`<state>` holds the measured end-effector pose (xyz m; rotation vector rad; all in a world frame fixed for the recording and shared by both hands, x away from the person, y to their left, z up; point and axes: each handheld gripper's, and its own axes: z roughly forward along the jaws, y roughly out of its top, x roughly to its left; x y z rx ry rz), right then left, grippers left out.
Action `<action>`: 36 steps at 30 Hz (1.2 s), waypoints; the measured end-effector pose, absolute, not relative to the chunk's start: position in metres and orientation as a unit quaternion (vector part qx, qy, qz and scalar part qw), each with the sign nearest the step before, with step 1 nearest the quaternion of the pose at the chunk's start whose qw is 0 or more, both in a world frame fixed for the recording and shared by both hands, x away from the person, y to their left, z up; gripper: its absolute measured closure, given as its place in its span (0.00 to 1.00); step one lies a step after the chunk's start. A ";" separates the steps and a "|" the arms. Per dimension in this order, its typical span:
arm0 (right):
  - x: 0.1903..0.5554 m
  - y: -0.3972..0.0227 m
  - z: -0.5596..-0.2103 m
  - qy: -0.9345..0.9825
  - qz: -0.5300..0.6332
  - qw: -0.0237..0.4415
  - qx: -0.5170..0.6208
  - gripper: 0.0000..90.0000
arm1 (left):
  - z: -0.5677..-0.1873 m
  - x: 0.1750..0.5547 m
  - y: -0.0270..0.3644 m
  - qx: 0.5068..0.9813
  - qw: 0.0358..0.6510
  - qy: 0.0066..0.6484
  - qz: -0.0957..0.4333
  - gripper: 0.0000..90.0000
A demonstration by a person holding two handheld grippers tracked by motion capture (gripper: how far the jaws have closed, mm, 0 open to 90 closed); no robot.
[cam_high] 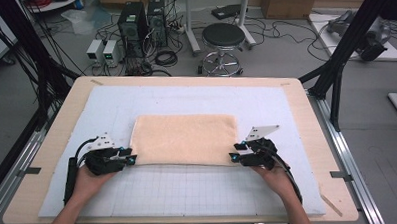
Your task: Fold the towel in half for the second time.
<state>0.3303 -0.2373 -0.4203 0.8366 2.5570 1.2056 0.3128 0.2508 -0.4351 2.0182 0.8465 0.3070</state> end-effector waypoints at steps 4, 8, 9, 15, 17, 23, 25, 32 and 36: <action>0.329 -0.241 -0.417 0.853 0.415 0.113 0.296 0.50 | -0.432 0.309 0.254 0.811 0.457 0.344 0.121 0.60; 0.328 -0.242 -0.416 0.849 0.414 0.120 0.306 0.43 | -0.429 0.304 0.259 0.808 0.461 0.344 0.127 0.52; 0.328 -0.242 -0.416 0.848 0.415 0.122 0.306 0.41 | -0.428 0.303 0.260 0.805 0.464 0.346 0.129 0.50; 0.327 -0.244 -0.415 0.843 0.415 0.129 0.318 0.32 | -0.425 0.300 0.264 0.800 0.468 0.350 0.138 0.42; 0.325 -0.245 -0.414 0.841 0.416 0.132 0.320 0.30 | -0.424 0.299 0.265 0.799 0.469 0.351 0.140 0.41; 0.321 -0.252 -0.413 0.834 0.422 0.142 0.325 0.25 | -0.423 0.295 0.271 0.795 0.469 0.356 0.148 0.37; 0.319 -0.255 -0.412 0.831 0.423 0.143 0.331 0.24 | -0.423 0.294 0.274 0.795 0.466 0.358 0.150 0.36; 0.313 -0.265 -0.411 0.826 0.426 0.155 0.336 0.21 | -0.423 0.287 0.285 0.788 0.465 0.372 0.157 0.33; 0.309 -0.271 -0.410 0.821 0.428 0.159 0.343 0.19 | -0.422 0.282 0.291 0.783 0.466 0.378 0.163 0.32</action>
